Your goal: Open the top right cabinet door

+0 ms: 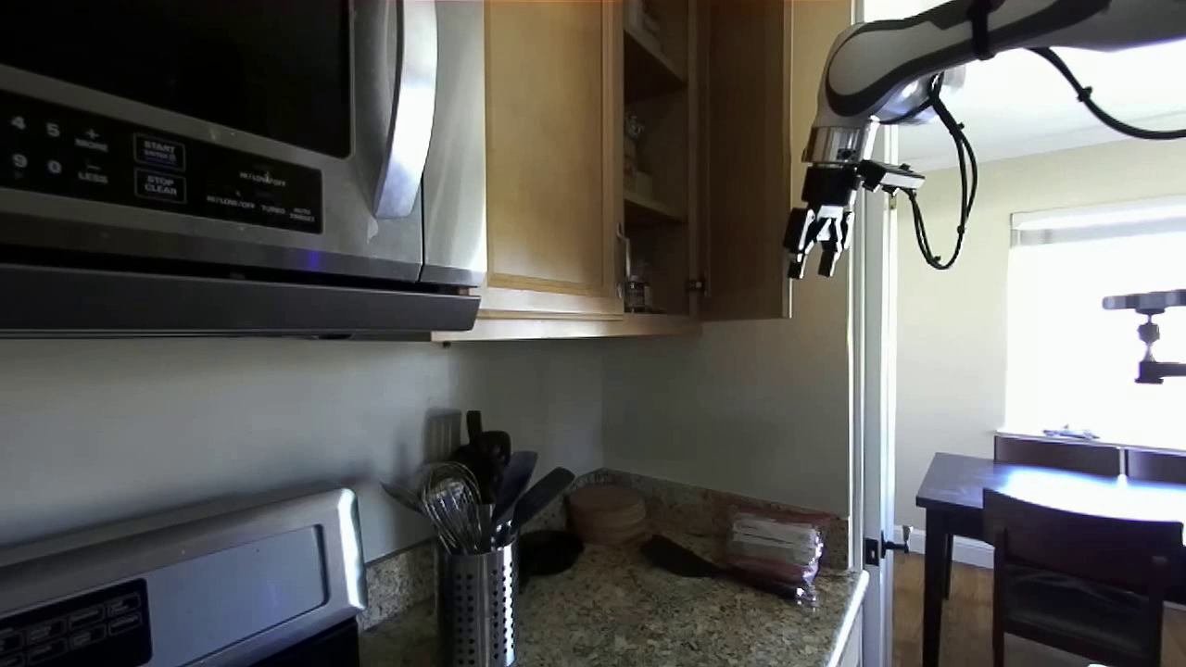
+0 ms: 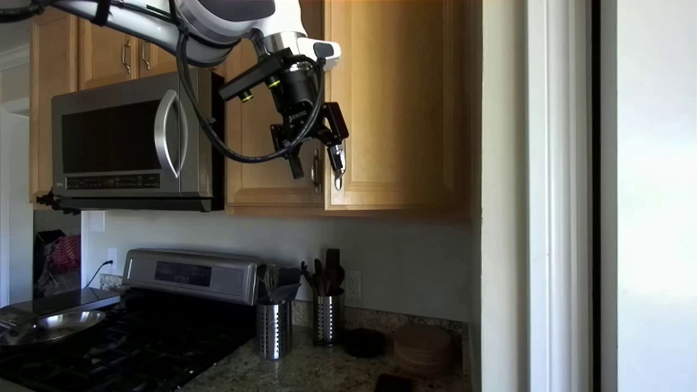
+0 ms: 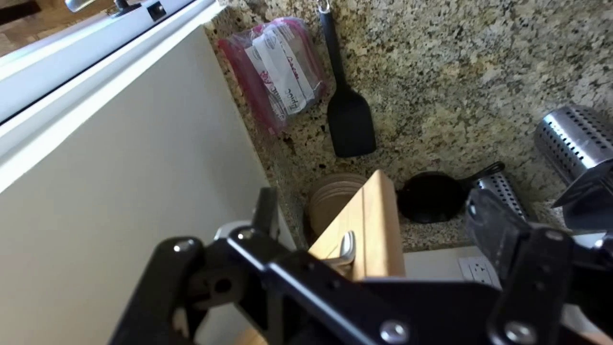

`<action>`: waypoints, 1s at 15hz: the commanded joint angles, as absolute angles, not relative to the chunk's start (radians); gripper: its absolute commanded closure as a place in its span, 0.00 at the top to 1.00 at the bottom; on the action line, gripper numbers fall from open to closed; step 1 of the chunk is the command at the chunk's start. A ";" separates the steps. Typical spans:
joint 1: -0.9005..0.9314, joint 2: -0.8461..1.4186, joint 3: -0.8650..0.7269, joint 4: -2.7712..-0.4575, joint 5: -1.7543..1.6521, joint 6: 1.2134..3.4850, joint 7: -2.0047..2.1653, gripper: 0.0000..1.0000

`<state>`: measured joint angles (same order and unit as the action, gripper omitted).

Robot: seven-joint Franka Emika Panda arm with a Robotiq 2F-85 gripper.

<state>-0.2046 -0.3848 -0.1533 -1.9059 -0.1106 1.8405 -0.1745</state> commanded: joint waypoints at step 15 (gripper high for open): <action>-0.064 -0.384 -0.025 -1.753 -0.065 1.694 -0.082 1.00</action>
